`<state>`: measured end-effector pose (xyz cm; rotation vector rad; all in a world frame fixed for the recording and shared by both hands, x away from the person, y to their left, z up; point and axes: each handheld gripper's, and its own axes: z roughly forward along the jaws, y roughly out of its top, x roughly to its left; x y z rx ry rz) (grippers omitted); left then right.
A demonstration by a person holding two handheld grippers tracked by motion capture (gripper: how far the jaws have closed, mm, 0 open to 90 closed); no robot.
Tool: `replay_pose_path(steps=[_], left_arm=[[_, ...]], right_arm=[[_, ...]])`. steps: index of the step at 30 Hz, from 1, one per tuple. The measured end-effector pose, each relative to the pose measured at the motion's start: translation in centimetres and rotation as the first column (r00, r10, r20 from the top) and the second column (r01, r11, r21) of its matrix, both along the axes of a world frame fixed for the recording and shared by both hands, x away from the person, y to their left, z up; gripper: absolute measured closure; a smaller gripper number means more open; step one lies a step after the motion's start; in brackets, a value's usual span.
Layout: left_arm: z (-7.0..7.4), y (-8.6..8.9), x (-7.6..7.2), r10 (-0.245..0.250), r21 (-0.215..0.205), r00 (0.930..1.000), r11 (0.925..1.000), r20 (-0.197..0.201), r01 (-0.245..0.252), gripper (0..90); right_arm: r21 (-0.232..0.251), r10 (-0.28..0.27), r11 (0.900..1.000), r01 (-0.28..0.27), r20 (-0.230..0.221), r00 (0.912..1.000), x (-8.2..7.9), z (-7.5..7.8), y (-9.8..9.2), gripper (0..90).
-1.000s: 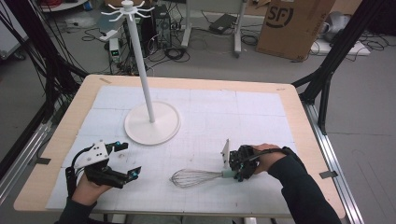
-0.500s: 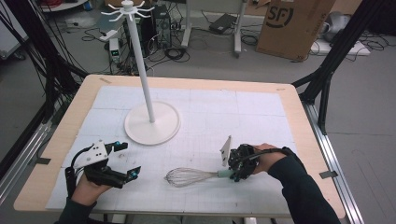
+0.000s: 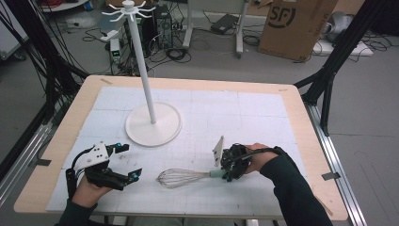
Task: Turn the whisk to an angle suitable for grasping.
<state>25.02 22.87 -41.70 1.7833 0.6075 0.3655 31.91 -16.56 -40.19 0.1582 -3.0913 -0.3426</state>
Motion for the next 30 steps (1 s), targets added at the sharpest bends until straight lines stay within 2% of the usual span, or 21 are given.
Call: replay_pose_path(steps=[4, 13, 21, 30], left_arm=[[0.0, 0.1, 0.0, -0.001, -0.001, 1.0000, 1.0000, 0.001, 0.001, 3.2], [0.0, 0.0, 0.0, -0.011, -0.004, 0.9999, 0.9999, -0.001, 0.011, 3.2], [0.0, 0.0, -0.1, -0.018, 0.004, 0.9998, 0.9998, 0.009, 0.018, 3.2], [0.1, 0.1, -0.1, -0.020, -0.003, 0.9998, 0.9998, 0.002, 0.020, 3.2]], right_arm=[[0.012, 0.019, 1.000, -0.019, 0.008, 0.9998, 0.4, -0.1, 1.3, 67.7], [0.002, 0.058, 0.998, -0.058, 0.018, 0.9982, 0.9, 0.2, 3.6, 67.7], [0.005, 0.071, 0.997, -0.071, -0.007, 0.9974, 1.2, -0.2, 5.2, 67.7], [0.007, 0.096, 0.995, -0.096, -0.012, 0.9953, 1.6, -0.1, 6.8, 67.7]])
